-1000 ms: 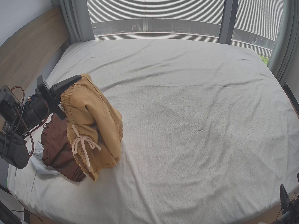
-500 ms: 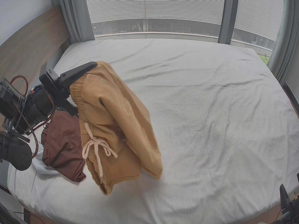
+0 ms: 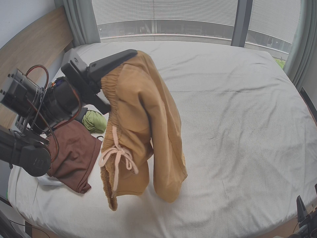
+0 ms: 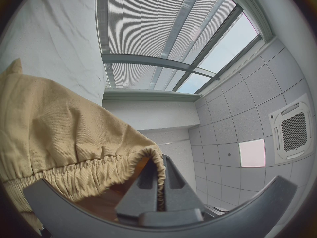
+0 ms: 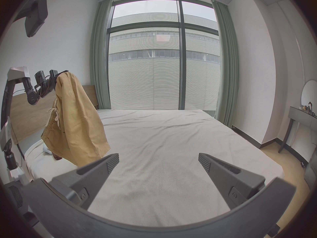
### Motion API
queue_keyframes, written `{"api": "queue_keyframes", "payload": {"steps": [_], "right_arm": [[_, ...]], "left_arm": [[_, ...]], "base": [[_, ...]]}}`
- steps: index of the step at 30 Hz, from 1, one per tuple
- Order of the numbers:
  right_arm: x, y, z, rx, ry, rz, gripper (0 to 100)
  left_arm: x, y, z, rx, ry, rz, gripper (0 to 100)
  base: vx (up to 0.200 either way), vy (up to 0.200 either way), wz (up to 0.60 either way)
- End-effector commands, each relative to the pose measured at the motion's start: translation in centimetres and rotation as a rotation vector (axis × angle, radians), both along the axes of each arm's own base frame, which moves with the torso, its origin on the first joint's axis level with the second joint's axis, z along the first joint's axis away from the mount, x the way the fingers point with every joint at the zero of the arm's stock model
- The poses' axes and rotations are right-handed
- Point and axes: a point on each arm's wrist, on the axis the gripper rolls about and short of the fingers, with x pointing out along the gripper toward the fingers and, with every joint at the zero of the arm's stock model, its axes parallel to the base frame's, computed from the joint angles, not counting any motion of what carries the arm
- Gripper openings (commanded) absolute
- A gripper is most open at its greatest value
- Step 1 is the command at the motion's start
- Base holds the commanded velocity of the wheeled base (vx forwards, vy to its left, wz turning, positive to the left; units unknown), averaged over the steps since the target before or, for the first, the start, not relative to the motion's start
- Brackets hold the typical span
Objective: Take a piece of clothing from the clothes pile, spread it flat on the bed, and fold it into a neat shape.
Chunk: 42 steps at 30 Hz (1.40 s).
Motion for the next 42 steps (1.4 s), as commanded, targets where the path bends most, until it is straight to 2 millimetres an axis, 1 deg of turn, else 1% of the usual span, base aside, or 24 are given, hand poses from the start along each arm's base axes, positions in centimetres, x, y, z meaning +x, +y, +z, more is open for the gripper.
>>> {"api": "queue_keyframes", "payload": {"steps": [1, 6, 12, 16, 19, 20, 25, 27, 29, 31, 33, 34, 36, 38, 39, 40, 42], "right_arm": [[0.0, 0.0, -0.5, 0.000, 0.001, 0.000, 100], [0.0, 0.0, -0.5, 0.000, 0.001, 0.000, 100], [0.0, 0.0, -0.5, 0.000, 0.001, 0.000, 100], [0.0, 0.0, -0.5, 0.000, 0.001, 0.000, 100], [0.0, 0.0, -0.5, 0.000, 0.001, 0.000, 100], [0.0, 0.0, -0.5, 0.000, 0.001, 0.000, 100], [0.0, 0.0, -0.5, 0.000, 0.001, 0.000, 100], [0.0, 0.0, -0.5, 0.000, 0.001, 0.000, 100], [0.0, 0.0, -0.5, 0.000, 0.001, 0.000, 100], [0.0, 0.0, -0.5, 0.000, 0.001, 0.000, 100], [0.0, 0.0, -0.5, 0.000, 0.001, 0.000, 100], [0.0, 0.0, -0.5, 0.000, 0.001, 0.000, 100], [0.0, 0.0, -0.5, 0.000, 0.001, 0.000, 100], [0.0, 0.0, -0.5, 0.000, 0.001, 0.000, 100], [0.0, 0.0, -0.5, 0.000, 0.001, 0.000, 100], [0.0, 0.0, -0.5, 0.000, 0.001, 0.000, 100], [0.0, 0.0, -0.5, 0.000, 0.001, 0.000, 100]], "left_arm": [[0.6, -2.3, -0.5, 0.003, 0.006, -0.060, 0], [1.2, -4.5, -1.1, 0.001, 0.019, -0.104, 0], [1.8, -7.2, -1.3, -0.028, 0.017, -0.133, 0], [1.6, -8.8, -1.1, -0.041, 0.009, -0.171, 0], [1.1, -9.8, -0.4, -0.063, 0.020, -0.217, 0], [0.9, -9.9, -0.2, -0.070, 0.022, -0.227, 0], [0.5, -10.4, 2.4, -0.161, 0.036, -0.256, 0], [0.6, -10.5, 2.6, -0.175, 0.063, -0.272, 0], [0.7, -10.6, 2.5, -0.175, 0.074, -0.275, 0], [1.5, -11.3, 1.3, -0.160, 0.107, -0.275, 0], [1.6, -11.4, 0.9, -0.155, 0.114, -0.273, 0], [2.2, -12.0, -0.2, -0.144, 0.142, -0.266, 0], [2.5, -12.6, -0.9, -0.144, 0.157, -0.264, 0], [2.2, -13.3, -0.7, -0.158, 0.152, -0.276, 0], [2.2, -13.4, -0.6, -0.160, 0.150, -0.276, 0], [2.0, -13.9, -0.1, -0.175, 0.135, -0.288, 0], [1.9, -14.1, 0.3, -0.186, 0.124, -0.297, 0]], "base": [[0.000, 0.000, 0.00], [0.000, 0.000, 0.00], [0.000, 0.000, 0.00], [0.000, 0.000, 0.00], [0.000, 0.000, 0.00], [0.000, 0.000, 0.00], [0.000, 0.000, 0.00], [0.000, 0.000, 0.00], [0.000, 0.000, 0.00], [0.000, 0.000, 0.00], [0.000, 0.000, 0.00], [0.000, 0.000, 0.00], [0.000, 0.000, 0.00], [0.000, 0.000, 0.00], [0.000, 0.000, 0.00], [0.000, 0.000, 0.00], [0.000, 0.000, 0.00]]}}
